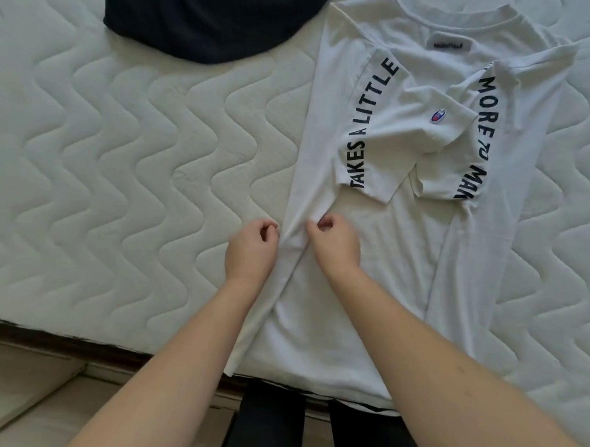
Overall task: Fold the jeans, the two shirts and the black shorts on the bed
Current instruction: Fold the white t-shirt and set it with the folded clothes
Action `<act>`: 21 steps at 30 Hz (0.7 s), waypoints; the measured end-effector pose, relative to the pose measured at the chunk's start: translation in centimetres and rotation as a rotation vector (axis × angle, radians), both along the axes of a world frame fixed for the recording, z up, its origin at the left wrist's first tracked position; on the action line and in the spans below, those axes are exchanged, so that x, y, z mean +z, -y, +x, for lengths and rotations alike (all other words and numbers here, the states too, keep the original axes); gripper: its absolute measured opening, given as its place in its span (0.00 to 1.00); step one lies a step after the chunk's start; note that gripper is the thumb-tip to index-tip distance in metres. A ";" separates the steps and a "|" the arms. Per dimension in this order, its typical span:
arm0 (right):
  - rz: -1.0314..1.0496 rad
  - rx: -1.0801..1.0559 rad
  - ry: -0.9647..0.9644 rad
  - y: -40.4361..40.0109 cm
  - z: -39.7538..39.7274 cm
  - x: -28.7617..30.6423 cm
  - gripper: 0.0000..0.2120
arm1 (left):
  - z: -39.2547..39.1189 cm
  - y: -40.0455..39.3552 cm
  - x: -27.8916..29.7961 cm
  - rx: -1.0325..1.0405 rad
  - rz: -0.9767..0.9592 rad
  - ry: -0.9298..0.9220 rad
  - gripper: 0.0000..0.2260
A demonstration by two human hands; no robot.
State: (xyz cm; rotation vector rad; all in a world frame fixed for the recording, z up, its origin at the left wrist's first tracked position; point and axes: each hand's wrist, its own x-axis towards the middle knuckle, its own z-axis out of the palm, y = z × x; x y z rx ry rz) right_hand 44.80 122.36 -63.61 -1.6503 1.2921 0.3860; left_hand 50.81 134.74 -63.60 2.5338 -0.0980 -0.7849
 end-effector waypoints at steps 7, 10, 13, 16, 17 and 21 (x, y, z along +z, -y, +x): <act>0.190 -0.134 0.138 -1.0 -1.3 0.7 0.10 | -4.9 -4.7 1.2 0.020 0.064 -0.009 0.07; 0.435 -0.004 0.128 -3.0 -3.7 -0.2 0.13 | -7.9 -5.5 2.3 0.048 -0.028 0.000 0.06; 0.430 0.078 0.123 -3.7 -5.9 0.3 0.12 | -9.7 -6.1 2.9 0.162 -0.116 -0.057 0.06; 0.253 0.054 0.106 -2.9 -8.0 0.9 0.15 | -10.2 -6.4 3.0 0.188 -0.116 -0.046 0.07; 0.234 0.013 0.119 -2.7 -8.8 0.9 0.15 | -10.2 -6.5 2.8 0.167 -0.087 -0.042 0.08; 0.376 0.075 0.142 -3.5 -11.5 0.3 0.18 | -10.2 -6.6 1.7 0.120 0.000 -0.166 0.17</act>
